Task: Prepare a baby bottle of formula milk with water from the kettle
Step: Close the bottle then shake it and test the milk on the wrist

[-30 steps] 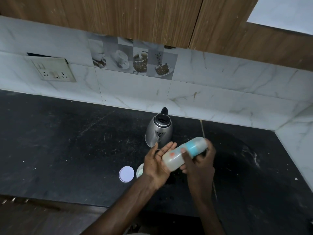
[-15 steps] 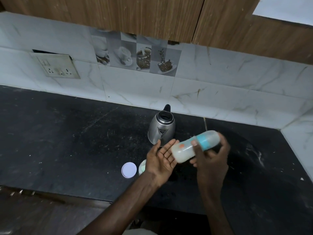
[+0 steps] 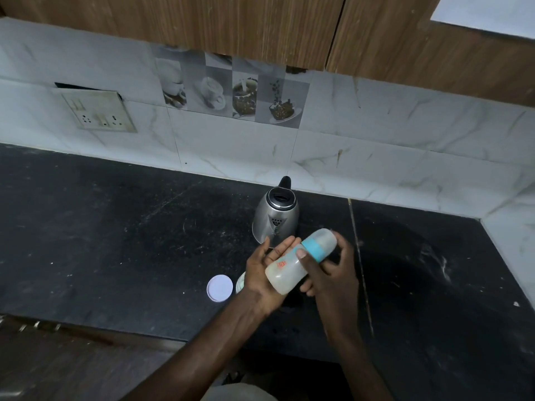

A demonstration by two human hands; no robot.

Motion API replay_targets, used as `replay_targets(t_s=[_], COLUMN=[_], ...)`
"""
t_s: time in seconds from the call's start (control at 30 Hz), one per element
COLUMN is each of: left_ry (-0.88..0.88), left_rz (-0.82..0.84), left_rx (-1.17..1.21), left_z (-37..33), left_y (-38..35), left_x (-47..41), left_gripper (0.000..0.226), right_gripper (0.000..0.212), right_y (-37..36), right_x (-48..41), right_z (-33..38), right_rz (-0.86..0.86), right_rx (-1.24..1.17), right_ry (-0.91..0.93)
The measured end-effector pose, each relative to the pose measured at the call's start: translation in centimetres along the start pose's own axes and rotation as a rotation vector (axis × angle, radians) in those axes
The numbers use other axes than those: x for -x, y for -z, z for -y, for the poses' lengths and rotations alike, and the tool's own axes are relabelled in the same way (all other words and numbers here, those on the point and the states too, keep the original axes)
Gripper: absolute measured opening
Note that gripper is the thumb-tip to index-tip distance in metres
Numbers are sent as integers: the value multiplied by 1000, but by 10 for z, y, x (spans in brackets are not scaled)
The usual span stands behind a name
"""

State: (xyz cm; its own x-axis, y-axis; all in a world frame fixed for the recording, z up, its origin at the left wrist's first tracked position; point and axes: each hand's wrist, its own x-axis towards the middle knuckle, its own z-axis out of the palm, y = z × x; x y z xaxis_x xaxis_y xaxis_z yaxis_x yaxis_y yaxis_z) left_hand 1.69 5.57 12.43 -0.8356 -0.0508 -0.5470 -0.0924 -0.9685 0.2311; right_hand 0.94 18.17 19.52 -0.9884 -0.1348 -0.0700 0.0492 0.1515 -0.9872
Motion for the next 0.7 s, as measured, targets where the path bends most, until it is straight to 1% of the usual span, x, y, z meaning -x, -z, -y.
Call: replay_targets(t_s=[0.03, 0.1, 0.13, 0.27, 0.37, 0.4, 0.43, 0.5, 0.57, 0.63, 0.7], left_ry=[-7, -33, -36, 4, -28, -37, -40, -28, -13, -25, -43], left_rz=[5, 9, 4, 24, 22, 21, 17, 23, 40, 42, 29], left_rx=[0, -17, -33, 17, -26, -42, -42, -10, 13, 5, -22], left_z=[0, 0, -1, -3, -9, -10, -13, -16, -19, -22, -24], left_y=[-1, -1, 0, 0, -3, -4, -3, -2, -2, -2, 1], left_x=[-1, -3, -6, -8, -7, -7, -7, -7, -8, -10, -11], left_gripper=[53, 57, 59, 61, 58, 58, 58, 57, 57, 57, 58], right_gripper=[60, 61, 61, 68, 71, 71, 71, 72, 75, 76, 74], right_y=[0, -1, -3, -9, -2, -1, -3, -11, -16, -16, -15], right_x=[-1, -3, -3, 3, -5, -8, -9, -6, -4, -7, -14], right_z=[1, 4, 5, 5, 6, 5, 4, -2, -7, -5, 0], right_rz=[-28, -163, -202, -146, -289, -314, -300, -171, -65, -95, -199], right_rx=[-27, -117, -144, -144, -208, -212, -190, -84, -44, -74, -114], right_ry=[1, 14, 24, 89, 130, 124, 103, 63, 61, 68, 66])
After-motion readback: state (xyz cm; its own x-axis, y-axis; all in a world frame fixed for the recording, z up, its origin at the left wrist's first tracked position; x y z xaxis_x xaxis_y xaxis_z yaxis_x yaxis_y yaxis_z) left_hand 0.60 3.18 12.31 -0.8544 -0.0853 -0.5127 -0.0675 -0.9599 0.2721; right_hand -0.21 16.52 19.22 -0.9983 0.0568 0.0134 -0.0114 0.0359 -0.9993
